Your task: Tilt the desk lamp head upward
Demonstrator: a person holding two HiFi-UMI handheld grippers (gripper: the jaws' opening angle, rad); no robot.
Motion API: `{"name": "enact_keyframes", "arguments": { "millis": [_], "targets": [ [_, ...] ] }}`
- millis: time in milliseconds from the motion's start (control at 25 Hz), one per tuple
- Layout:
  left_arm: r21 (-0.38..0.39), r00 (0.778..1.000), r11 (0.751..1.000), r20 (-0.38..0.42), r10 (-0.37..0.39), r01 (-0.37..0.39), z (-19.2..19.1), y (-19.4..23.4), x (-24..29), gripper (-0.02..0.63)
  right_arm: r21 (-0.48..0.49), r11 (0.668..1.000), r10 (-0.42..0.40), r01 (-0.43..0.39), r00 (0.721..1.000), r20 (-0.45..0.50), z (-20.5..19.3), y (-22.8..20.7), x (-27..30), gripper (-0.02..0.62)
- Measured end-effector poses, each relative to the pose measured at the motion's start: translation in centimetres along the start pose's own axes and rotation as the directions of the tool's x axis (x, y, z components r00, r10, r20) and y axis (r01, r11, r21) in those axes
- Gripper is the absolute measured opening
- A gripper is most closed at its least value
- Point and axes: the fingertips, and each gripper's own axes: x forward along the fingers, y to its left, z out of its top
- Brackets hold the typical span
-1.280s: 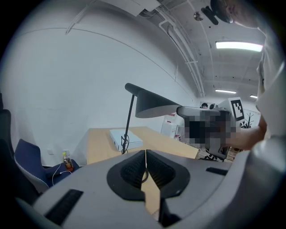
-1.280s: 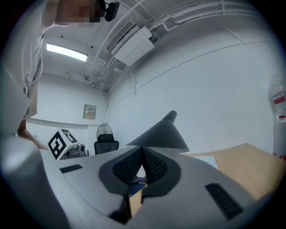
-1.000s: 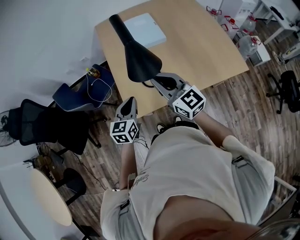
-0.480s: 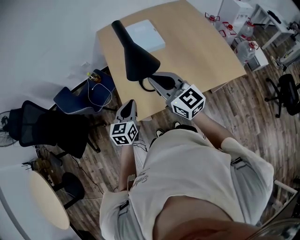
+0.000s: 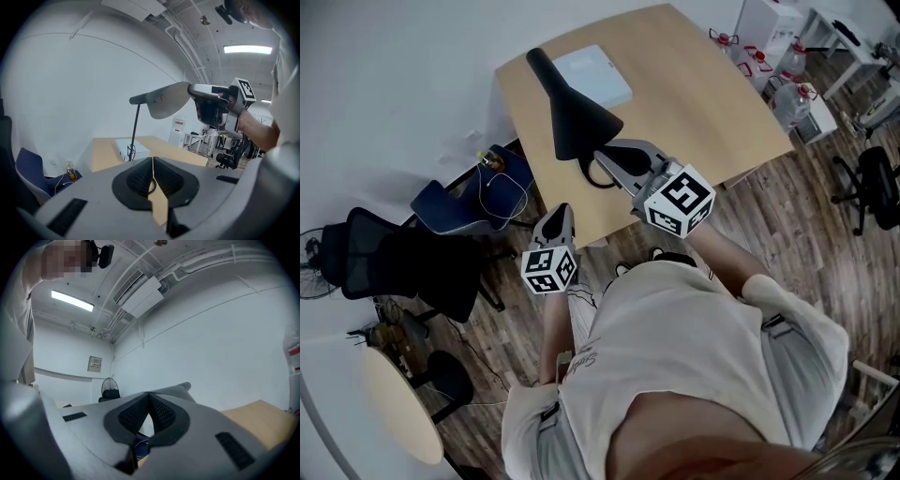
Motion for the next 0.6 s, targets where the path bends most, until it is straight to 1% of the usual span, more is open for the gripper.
{"name": "enact_keyframes", "arguments": {
  "millis": [280,600],
  "targets": [
    [0.005,1.0,1.0,-0.014,-0.012,0.012,-0.3,0.5,0.3,0.017,-0.023,1.0,0.0,0.001,0.999,0.037,1.9,0.2,0.3,-0.006],
    [0.011,0.999,0.999,-0.016,-0.031,0.032,-0.3,0.1,0.5,0.017,-0.029,1.0,-0.008,0.009,0.999,0.038,2.7,0.0,0.2,-0.006]
  ]
}}
